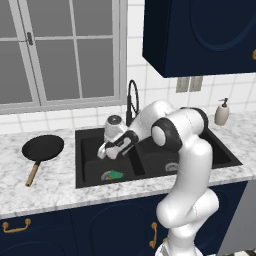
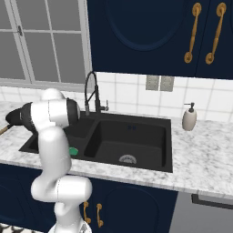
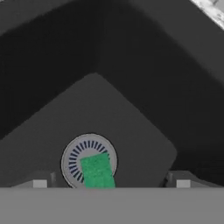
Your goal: Pick the pan and sponge and place them into the sink. Then turn on the water.
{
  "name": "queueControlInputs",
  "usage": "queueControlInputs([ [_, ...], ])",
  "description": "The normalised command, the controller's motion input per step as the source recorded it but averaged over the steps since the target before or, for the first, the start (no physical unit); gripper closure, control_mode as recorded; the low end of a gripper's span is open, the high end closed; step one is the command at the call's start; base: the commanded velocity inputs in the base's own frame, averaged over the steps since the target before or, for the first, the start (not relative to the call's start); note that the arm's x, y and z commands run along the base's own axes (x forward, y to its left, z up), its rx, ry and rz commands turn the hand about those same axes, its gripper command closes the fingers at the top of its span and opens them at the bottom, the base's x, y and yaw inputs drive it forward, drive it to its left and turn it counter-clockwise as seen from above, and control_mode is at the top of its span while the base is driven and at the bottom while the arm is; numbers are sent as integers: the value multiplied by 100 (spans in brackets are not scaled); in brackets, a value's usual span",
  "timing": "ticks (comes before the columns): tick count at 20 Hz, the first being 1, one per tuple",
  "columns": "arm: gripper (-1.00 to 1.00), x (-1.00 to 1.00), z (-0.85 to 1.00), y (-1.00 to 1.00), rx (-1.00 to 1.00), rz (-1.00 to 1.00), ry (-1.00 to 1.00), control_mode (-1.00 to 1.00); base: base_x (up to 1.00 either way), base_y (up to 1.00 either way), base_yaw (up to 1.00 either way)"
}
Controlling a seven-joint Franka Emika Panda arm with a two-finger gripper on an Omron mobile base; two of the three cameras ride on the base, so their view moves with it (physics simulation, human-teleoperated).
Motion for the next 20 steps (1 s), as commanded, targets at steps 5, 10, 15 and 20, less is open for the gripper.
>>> queueControlInputs([
  [5, -100, -32, 66, 21, 5, -51, 33, -100, 0, 0, 0],
  [10, -100, -3, 7, -5, 2, -21, 17, -100, 0, 0, 0],
  [15, -100, 1, 0, 25, 0, -5, -1, -100, 0, 0, 0],
  [20, -100, -23, 0, 91, 0, -34, 0, -100, 0, 0, 0],
])
